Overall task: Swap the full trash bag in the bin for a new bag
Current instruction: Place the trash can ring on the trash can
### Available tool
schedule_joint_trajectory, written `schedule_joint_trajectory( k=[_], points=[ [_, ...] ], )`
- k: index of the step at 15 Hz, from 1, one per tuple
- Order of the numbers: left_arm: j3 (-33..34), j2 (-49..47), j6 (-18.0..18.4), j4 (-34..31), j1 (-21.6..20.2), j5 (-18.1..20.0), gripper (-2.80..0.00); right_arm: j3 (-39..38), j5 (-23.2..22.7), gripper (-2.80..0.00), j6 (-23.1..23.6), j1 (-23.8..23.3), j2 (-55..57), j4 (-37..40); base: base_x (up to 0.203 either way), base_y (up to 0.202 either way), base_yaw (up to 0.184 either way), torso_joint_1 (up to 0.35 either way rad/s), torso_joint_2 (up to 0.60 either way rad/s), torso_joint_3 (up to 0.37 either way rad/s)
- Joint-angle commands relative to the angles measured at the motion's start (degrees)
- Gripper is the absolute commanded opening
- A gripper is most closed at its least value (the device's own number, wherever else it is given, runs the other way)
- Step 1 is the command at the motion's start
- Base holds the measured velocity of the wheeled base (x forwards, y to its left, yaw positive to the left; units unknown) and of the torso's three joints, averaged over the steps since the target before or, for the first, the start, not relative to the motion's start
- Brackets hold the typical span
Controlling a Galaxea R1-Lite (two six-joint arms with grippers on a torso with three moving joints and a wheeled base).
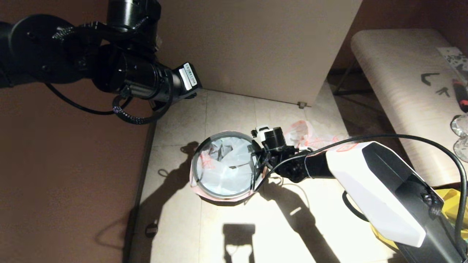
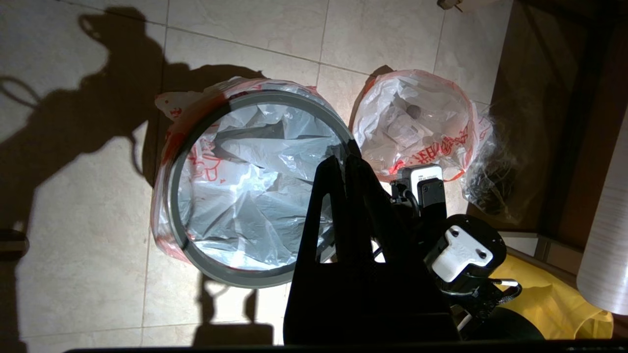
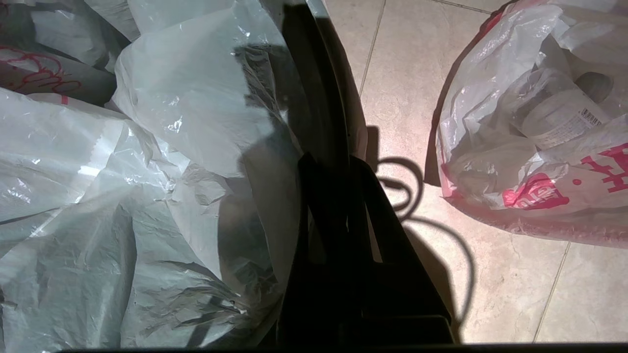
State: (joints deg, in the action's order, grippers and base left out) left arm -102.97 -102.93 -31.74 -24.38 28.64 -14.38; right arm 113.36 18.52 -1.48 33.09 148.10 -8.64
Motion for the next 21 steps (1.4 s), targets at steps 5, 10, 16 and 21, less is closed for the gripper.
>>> schedule_joint_trajectory(
  k=[5,10,16,21],
  points=[
    [0.0,-0.3,-0.2,-0.1,0.1,-0.1,-2.8,0.0,1.5,-2.8,2.5,-1.1,-0.1,0.6,0.0,0.0,0.0,0.0,0.0,0.0],
    [0.0,-0.2,-0.2,-0.1,0.1,-0.1,-2.8,0.0,1.5,-2.8,2.5,0.2,-0.7,0.6,0.0,0.0,0.0,0.0,0.0,0.0],
    [0.0,-0.3,-0.2,-0.1,0.0,-0.1,-2.8,0.0,1.5,-2.8,3.1,0.7,1.1,0.8,0.0,0.0,0.0,0.0,0.0,0.0],
    [0.0,-0.3,-0.2,-0.1,0.0,-0.1,-2.8,0.0,1.6,-2.8,4.3,1.4,1.5,1.4,0.0,0.0,0.0,0.0,0.0,0.0]
  ],
)
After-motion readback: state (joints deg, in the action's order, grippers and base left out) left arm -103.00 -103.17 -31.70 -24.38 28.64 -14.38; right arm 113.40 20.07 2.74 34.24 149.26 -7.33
